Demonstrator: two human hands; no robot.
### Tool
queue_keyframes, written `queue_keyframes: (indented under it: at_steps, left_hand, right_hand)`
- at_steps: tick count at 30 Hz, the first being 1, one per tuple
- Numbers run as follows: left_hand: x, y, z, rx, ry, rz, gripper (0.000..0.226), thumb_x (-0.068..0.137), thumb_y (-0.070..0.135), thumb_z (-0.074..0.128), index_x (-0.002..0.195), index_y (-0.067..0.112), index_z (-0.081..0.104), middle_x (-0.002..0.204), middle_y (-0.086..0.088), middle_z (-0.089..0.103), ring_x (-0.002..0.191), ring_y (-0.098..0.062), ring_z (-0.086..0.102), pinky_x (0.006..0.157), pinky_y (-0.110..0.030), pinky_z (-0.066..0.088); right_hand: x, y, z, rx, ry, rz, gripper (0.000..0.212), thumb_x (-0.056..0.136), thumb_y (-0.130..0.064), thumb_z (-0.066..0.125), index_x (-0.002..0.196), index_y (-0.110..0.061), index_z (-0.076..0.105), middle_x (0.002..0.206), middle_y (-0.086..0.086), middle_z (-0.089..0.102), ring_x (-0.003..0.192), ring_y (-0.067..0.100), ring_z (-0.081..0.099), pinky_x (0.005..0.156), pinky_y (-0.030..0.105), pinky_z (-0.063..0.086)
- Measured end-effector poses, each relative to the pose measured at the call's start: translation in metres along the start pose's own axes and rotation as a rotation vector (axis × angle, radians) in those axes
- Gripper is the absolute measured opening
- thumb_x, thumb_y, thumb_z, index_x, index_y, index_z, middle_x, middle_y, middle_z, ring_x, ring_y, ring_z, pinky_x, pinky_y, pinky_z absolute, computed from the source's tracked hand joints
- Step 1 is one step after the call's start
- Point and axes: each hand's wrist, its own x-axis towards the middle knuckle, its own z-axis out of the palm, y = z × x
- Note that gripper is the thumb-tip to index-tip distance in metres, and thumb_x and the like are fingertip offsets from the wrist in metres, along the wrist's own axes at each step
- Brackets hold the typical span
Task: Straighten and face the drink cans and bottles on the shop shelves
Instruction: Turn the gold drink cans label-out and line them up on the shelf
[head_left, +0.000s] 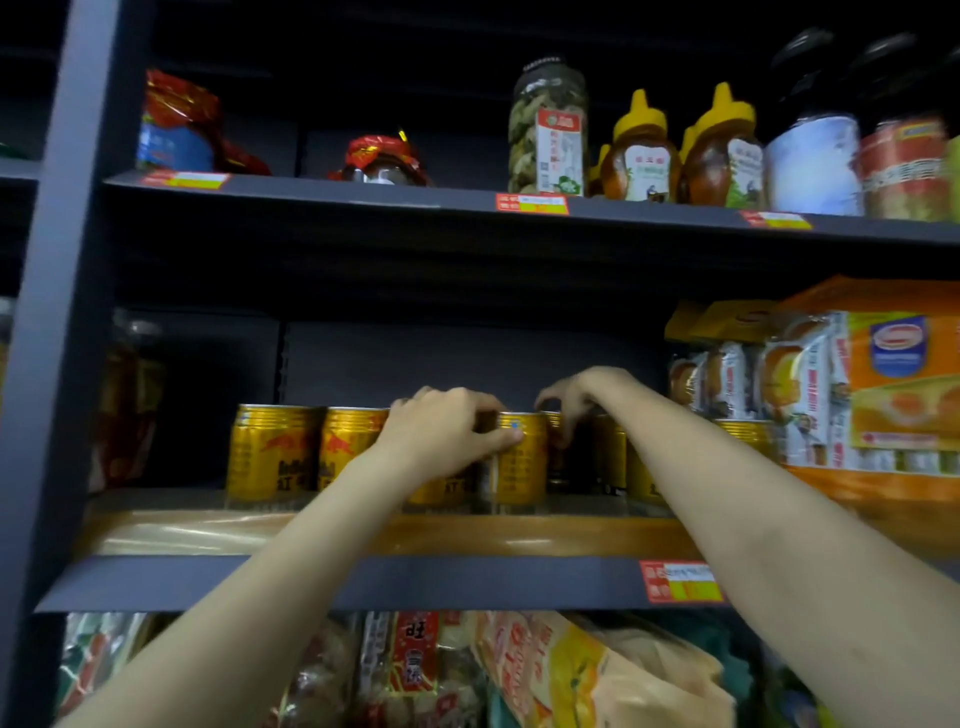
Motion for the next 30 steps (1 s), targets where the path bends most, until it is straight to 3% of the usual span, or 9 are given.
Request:
queue_keyframes:
  at_steps: [4,7,10,13,17,21,25,27,30]
  left_hand:
    - [0.0,0.001,-0.001,0.008,0.004,-0.005,0.056,0.086,0.061,0.046,0.134,0.032,0.046,0.134,0.0,0.052,0.128,-0.026,0.04,0.104,-0.045,0.032]
    - [0.001,0.0,-0.002,0.005,0.001,-0.011,0.055,0.085,0.062,0.046,0.132,0.032,0.047,0.133,0.001,0.053,0.127,-0.026,0.041,0.103,-0.044,0.033]
    - [0.001,0.0,-0.001,0.014,0.003,-0.004,0.055,0.086,0.062,0.045,0.132,0.032,0.047,0.131,0.001,0.055,0.126,-0.025,0.042,0.103,-0.044,0.033]
    - [-0.002,0.001,0.002,0.071,0.038,0.018,0.054,0.088,0.062,0.041,0.133,0.032,0.046,0.129,0.002,0.055,0.125,-0.026,0.042,0.101,-0.043,0.034]
    - [-0.005,0.0,0.005,0.103,0.077,0.042,0.053,0.089,0.061,0.037,0.133,0.032,0.044,0.131,0.001,0.053,0.125,-0.027,0.039,0.101,-0.045,0.033]
    - [-0.007,-0.001,0.006,0.098,0.082,0.046,0.053,0.09,0.059,0.037,0.134,0.031,0.043,0.133,0.001,0.05,0.128,-0.028,0.036,0.103,-0.046,0.03]
    - [-0.007,-0.001,0.004,0.093,0.067,0.045,0.053,0.09,0.059,0.037,0.134,0.03,0.043,0.134,-0.001,0.05,0.128,-0.029,0.035,0.104,-0.047,0.029]
    - [-0.006,-0.001,0.004,0.093,0.058,0.047,0.052,0.091,0.058,0.037,0.134,0.03,0.043,0.134,-0.001,0.05,0.128,-0.029,0.035,0.104,-0.047,0.029]
    - [-0.006,-0.001,0.003,0.103,0.059,0.046,0.05,0.091,0.058,0.037,0.132,0.03,0.044,0.132,-0.002,0.051,0.127,-0.028,0.036,0.104,-0.046,0.029]
  right_hand:
    - [-0.007,0.0,0.004,0.154,0.269,-0.02,0.029,0.086,-0.008,0.065,0.115,-0.006,0.063,0.119,0.012,0.061,0.096,0.025,0.061,0.078,0.032,0.052]
    - [-0.012,-0.005,0.004,0.17,0.352,-0.019,0.025,0.086,-0.004,0.065,0.111,-0.002,0.064,0.115,0.015,0.062,0.087,0.024,0.06,0.071,0.031,0.052]
    - [-0.016,-0.004,0.003,0.189,0.343,-0.03,0.026,0.082,-0.007,0.07,0.106,0.0,0.066,0.112,0.013,0.063,0.1,0.027,0.063,0.08,0.033,0.055]
    - [-0.033,0.01,-0.003,0.211,0.312,-0.091,0.004,0.082,-0.005,0.069,0.085,-0.007,0.07,0.099,0.008,0.068,0.095,0.022,0.065,0.078,0.031,0.055]
    - [-0.078,0.022,-0.011,0.241,0.292,-0.272,0.012,0.082,-0.011,0.071,0.073,-0.019,0.068,0.081,-0.004,0.068,0.082,0.013,0.066,0.073,0.025,0.053]
    - [-0.109,0.028,-0.008,0.235,0.307,-0.344,0.005,0.081,-0.02,0.072,0.081,-0.023,0.068,0.095,-0.001,0.07,0.092,0.014,0.065,0.083,0.028,0.054]
    - [-0.112,0.024,-0.006,0.226,0.197,-0.215,0.058,0.081,-0.045,0.068,0.132,-0.027,0.046,0.141,0.001,0.042,0.127,0.021,0.043,0.103,0.037,0.04]
    - [-0.11,0.013,0.0,0.226,0.11,-0.206,0.065,0.081,-0.046,0.067,0.137,-0.026,0.039,0.141,0.003,0.042,0.126,0.023,0.044,0.101,0.037,0.039]
    - [-0.11,0.011,0.009,0.4,0.169,-0.226,0.06,0.077,-0.037,0.075,0.128,-0.025,0.045,0.127,0.006,0.055,0.108,0.021,0.055,0.092,0.033,0.045]
